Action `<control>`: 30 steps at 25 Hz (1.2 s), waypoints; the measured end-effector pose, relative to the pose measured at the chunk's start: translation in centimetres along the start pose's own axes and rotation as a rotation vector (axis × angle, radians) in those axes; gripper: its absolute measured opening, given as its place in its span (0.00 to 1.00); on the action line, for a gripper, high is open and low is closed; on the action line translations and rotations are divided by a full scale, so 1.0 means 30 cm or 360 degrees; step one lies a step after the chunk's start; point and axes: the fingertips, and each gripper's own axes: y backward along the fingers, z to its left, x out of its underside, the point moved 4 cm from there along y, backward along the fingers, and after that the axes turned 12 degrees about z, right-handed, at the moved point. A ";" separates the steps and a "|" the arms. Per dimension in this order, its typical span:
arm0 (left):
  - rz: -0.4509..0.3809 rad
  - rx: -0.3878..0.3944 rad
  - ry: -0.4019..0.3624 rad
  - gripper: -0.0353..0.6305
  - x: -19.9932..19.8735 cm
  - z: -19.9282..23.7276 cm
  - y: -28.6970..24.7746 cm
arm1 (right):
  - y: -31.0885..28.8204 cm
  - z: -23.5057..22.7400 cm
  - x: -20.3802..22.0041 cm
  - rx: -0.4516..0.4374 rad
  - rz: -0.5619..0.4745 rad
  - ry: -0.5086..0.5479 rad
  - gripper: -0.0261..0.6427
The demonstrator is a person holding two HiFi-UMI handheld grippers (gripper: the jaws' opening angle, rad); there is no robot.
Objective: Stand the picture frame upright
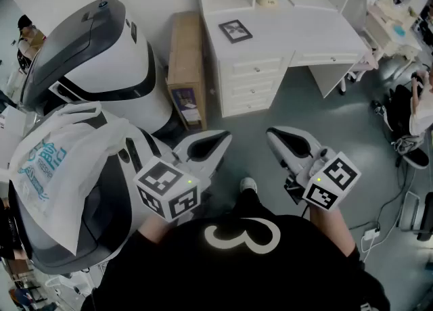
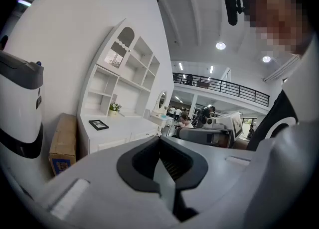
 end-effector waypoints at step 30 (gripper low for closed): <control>0.0089 -0.0023 -0.0001 0.07 -0.298 0.109 -0.601 | 0.077 -0.656 -0.147 -0.0019 0.0050 -0.0068 0.04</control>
